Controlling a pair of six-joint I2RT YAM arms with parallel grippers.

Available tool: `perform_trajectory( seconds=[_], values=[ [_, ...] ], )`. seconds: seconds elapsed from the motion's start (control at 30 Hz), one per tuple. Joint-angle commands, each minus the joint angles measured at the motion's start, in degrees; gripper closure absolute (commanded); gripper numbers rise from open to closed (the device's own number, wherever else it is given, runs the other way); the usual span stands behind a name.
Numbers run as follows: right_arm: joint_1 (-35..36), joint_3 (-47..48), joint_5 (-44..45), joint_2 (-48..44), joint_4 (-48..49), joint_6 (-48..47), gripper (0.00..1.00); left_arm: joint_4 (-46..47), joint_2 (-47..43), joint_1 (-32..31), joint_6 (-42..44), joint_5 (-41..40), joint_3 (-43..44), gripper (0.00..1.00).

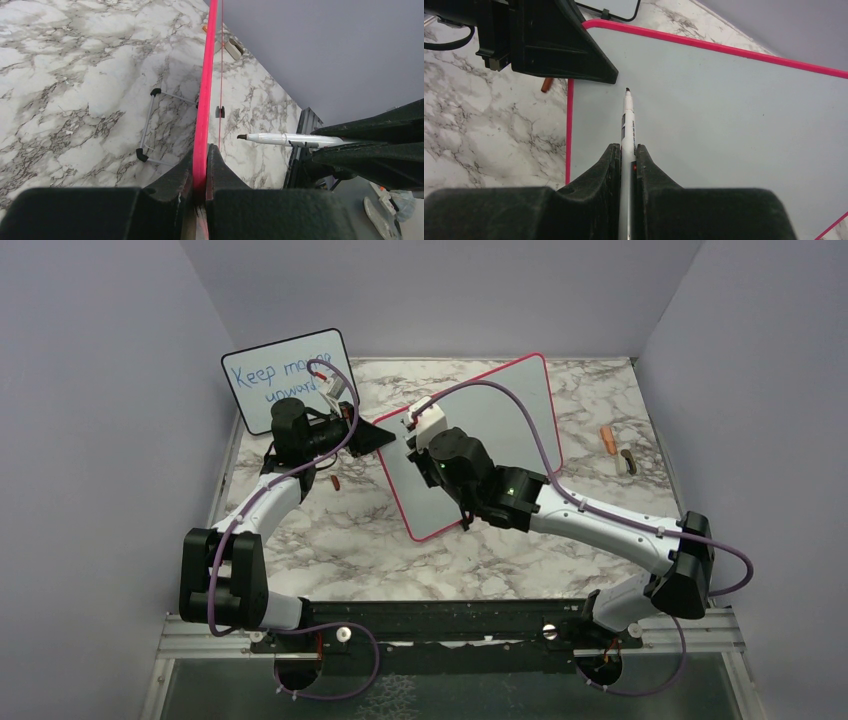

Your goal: Write a sentence on the whiteboard

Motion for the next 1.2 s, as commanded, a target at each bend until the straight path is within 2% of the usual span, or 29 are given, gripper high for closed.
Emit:
perform_trajectory(
  seconds=[0.0, 1.17],
  values=[
    [0.5, 1.9, 1.7, 1.2, 1.7, -0.3, 0.99, -3.8, 1.2, -0.3, 3.8, -0.9, -0.2, 1.00],
    [0.5, 1.9, 2.0, 4.5, 1.7, -0.2, 0.99, -3.8, 1.7, -0.3, 3.7, -0.1, -0.1, 1.00]
  ],
)
